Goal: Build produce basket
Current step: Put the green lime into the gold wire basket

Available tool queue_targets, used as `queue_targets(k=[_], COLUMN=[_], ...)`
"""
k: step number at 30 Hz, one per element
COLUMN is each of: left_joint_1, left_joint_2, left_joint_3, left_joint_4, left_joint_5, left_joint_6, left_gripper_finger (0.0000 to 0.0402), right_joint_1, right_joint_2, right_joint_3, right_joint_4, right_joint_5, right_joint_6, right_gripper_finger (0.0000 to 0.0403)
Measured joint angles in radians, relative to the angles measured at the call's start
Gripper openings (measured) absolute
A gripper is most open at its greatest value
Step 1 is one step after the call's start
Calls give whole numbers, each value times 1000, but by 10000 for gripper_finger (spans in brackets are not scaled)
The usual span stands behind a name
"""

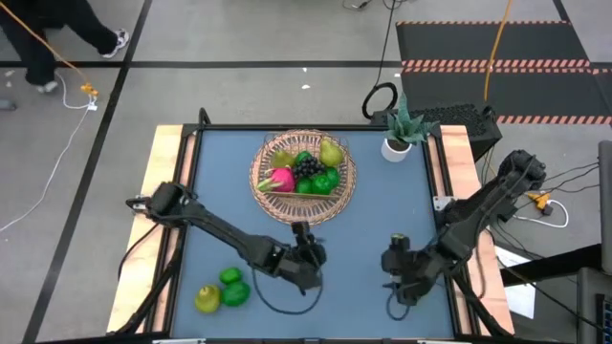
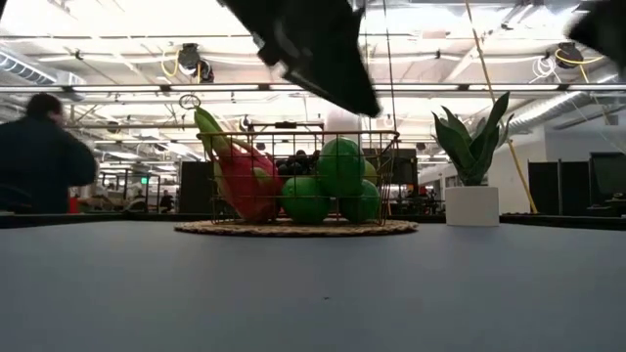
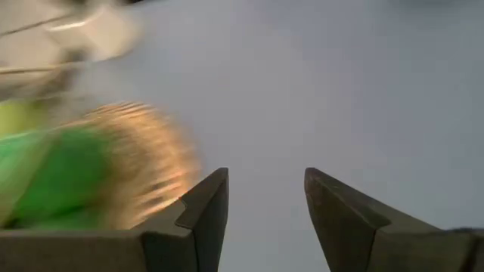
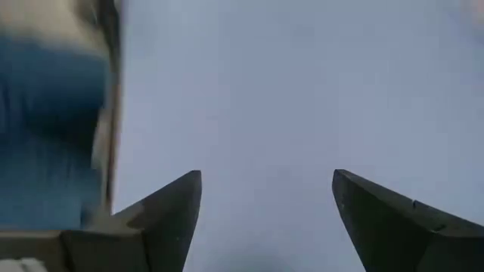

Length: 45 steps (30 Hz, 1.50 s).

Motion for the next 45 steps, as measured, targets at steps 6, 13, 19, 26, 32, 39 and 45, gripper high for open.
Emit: queue_targets(k=[6,13,19,26,32,39,45], left_joint_1=[-16,-18,-18,-24,-5,19,23], left_joint_2=[-44,-42,-42,-42,-42,-42,-42], left_joint_3=[-223,-267,-266,-266,-266,-266,-266], left_joint_4=[475,511,543,455,423,421,419], left_joint_5=[127,104,104,119,117,116,116], left_joint_6=[98,103,96,8,-41,-55,-74], left_gripper_finger=[175,210,283,363,395,397,397], right_joint_1=[-4,-15,-8,7,-28,-77,-50], right_joint_2=[121,159,153,156,134,24,-109], right_joint_3=[0,-1,-21,-53,-53,-48,-46], right_joint_4=[-245,-334,-192,-127,-175,-178,-127], right_joint_5=[-377,-619,-592,-601,-540,-380,-417], right_joint_6=[92,78,88,230,274,218,120], right_gripper_finger=[267,237,236,264,264,259,258])
